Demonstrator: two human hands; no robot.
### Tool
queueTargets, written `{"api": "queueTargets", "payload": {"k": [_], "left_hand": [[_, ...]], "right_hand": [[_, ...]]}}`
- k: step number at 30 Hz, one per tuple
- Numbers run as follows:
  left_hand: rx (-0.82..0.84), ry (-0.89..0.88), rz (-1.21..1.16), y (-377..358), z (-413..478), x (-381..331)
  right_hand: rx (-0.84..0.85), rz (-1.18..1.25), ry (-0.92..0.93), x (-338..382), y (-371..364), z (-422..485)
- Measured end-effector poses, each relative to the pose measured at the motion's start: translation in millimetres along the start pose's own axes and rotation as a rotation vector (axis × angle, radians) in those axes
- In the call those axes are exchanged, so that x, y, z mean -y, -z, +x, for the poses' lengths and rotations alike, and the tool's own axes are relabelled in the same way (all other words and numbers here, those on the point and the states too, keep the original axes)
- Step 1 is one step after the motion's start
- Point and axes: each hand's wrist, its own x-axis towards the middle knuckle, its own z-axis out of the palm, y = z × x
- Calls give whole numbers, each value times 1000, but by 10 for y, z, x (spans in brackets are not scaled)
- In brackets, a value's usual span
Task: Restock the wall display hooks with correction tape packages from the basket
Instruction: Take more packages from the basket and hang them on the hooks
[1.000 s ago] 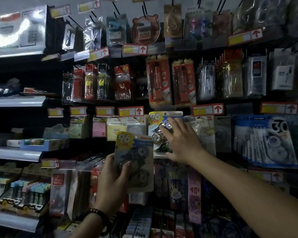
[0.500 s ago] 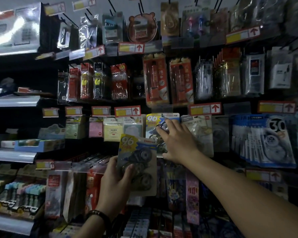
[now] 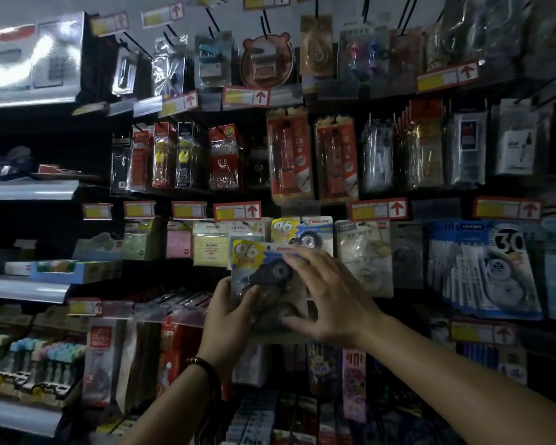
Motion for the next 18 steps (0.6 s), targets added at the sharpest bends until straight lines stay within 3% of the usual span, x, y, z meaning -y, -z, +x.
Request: {"api": "queueTargets", "payload": {"k": [5,9,13,18], "left_hand": [[53,48,-93,-140,58,2],[67,65,-79,-183,106,47],[63,35,81,-125,198,113],[83,-178,551,-35,176,120]], "right_hand": [[152,54,26,-71,54,20],[160,-9,29,-151,36,29],[94,-148,-22,-196,47,70],[106,-299,-126,-332,-2,200]]}}
